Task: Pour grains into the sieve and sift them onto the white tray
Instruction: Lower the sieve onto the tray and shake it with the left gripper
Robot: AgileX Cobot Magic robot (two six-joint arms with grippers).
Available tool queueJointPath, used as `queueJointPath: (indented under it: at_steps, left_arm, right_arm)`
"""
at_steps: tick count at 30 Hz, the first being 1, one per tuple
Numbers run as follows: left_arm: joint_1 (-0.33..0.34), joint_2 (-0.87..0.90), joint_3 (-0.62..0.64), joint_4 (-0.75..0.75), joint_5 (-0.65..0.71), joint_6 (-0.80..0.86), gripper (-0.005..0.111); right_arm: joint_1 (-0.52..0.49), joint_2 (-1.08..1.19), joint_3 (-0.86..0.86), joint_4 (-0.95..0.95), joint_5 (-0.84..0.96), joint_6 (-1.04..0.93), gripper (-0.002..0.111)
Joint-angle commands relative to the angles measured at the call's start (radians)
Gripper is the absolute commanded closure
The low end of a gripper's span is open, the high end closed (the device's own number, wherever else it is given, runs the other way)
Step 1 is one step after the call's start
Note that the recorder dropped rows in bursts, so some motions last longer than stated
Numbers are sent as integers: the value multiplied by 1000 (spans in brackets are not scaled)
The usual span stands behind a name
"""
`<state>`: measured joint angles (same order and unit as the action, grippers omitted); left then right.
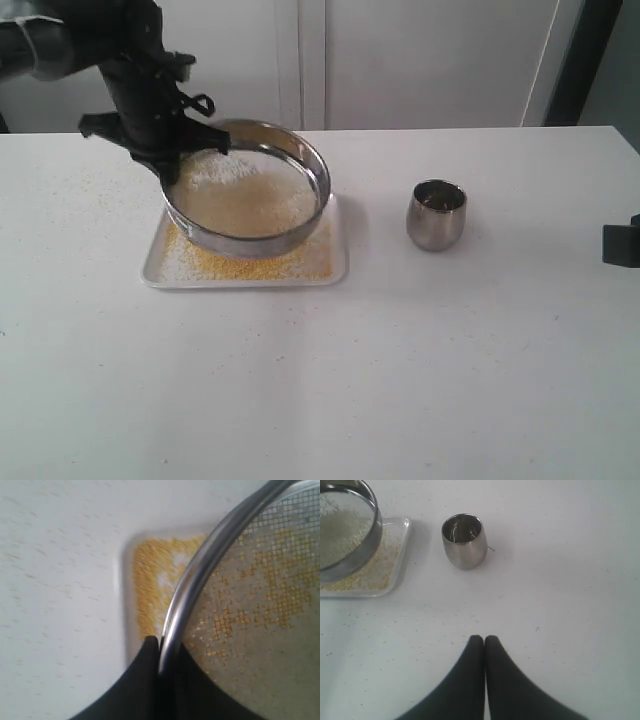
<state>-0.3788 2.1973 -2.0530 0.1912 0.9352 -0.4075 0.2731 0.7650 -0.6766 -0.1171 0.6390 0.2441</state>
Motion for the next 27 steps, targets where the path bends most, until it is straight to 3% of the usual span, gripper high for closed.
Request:
queueJointPath:
  at_steps: [1, 5, 8, 11, 14, 17, 21, 24, 25, 27]
  left_arm:
    - [53, -42, -6, -82, 18, 35, 107]
    - [114, -36, 16, -155, 33, -18, 107]
    - [66, 3, 51, -289, -8, 53, 107]
    - [17, 20, 51, -241, -2, 89, 107]
    - [60, 4, 51, -143, 62, 59, 107]
    - [126, -6, 51, -170, 96, 30, 107]
    - [65, 19, 53, -309, 24, 87, 107]
    - [-5, 25, 49, -217, 20, 118, 107]
    - [5, 12, 36, -88, 60, 53, 107]
    - [83, -14, 25, -78, 95, -3, 107]
  right_arm:
    - [-6, -6, 4, -10, -11, -4, 108]
    - [-6, -6, 4, -10, -11, -4, 108]
    - [-6, -6, 4, -10, -11, -4, 108]
    - [-6, -6, 4, -10, -11, -4, 108]
    - [-6, -6, 4, -10, -11, -4, 108]
    - [-6, -6, 4, -10, -11, -4, 108]
    - [-6, -6, 4, -10, -11, -4, 108]
    - [-6, -6, 4, -10, -11, -4, 108]
    - [-6, -6, 4, -10, -11, -4, 108]
    - [-6, -6, 4, -10, -11, -4, 108]
